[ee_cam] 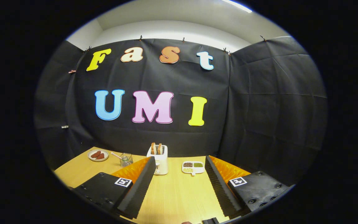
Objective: Take the bottle from table, then pour the juice into the cup, finally place the bottle on the coaster
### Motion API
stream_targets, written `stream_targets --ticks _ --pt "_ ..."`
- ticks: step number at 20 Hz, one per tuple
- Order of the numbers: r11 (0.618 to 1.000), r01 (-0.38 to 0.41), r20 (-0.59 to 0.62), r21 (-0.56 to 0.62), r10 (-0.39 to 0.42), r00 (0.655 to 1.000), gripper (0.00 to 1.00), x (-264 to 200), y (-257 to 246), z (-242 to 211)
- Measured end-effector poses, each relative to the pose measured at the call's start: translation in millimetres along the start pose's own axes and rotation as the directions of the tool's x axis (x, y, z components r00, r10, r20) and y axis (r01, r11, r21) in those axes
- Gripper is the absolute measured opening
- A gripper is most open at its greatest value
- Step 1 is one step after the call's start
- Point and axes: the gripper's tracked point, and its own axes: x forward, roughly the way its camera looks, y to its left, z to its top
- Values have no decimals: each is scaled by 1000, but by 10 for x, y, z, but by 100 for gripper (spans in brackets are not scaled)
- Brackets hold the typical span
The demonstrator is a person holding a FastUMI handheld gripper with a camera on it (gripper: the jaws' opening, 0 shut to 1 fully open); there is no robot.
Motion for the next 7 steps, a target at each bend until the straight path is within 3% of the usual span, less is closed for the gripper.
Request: stream_targets --ticks 7 --pt "997 -74 9 -1 74 997 97 92 274 -76"
